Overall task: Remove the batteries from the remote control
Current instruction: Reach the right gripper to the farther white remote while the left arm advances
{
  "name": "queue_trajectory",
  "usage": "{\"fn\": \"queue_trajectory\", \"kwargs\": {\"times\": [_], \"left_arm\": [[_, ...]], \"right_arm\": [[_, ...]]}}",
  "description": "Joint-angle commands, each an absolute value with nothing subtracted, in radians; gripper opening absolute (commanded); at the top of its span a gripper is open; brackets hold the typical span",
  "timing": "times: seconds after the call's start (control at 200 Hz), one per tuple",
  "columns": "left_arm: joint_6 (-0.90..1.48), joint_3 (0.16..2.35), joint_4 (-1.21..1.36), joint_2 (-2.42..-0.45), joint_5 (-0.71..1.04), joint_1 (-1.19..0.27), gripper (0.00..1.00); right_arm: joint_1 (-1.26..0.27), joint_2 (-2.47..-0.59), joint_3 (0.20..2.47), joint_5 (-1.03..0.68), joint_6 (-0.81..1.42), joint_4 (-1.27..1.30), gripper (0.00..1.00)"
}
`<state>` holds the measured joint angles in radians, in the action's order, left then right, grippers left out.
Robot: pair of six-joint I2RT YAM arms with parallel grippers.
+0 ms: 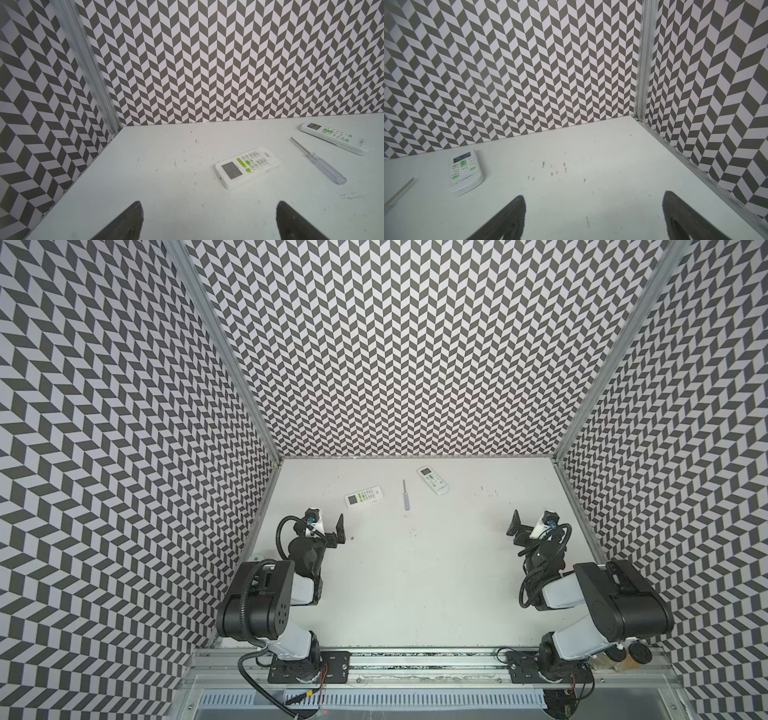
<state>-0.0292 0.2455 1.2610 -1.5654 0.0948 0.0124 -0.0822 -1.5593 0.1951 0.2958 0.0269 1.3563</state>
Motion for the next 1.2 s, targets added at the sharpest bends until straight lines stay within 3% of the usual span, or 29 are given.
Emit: {"fn": "queue_trajectory", "kwargs": {"times": [0.0, 0.746, 0.916, 1.036, 1.192], "left_arm": [[-0.027, 0.25, 1.3, -1.573, 0.085, 0.006, 1.0], [-0.049, 0.246, 1.289, -1.549, 0.011, -0.031, 1.0], [-0.105, 0.459, 0.82, -1.441, 0.071, -0.057, 1.0], [-0.142, 0.725, 0.42, -1.419, 0.109, -0.098, 1.0], [-0.095, 0.915, 0.149, -1.338, 0.11, -0.152, 1.0]], "right_arm": [[-0.087, -1.572, 0.194, 0.307, 0.023, 1.41, 0.99], [-0.08, -1.57, 0.193, 0.293, 0.027, 1.41, 0.99], [-0.096, -1.497, 0.192, 0.279, -0.006, 1.363, 0.99], [-0.169, -1.372, 0.301, 0.357, -0.056, 1.089, 0.99], [-0.202, -1.288, 0.448, 0.332, 0.056, 0.805, 0.99]]}}
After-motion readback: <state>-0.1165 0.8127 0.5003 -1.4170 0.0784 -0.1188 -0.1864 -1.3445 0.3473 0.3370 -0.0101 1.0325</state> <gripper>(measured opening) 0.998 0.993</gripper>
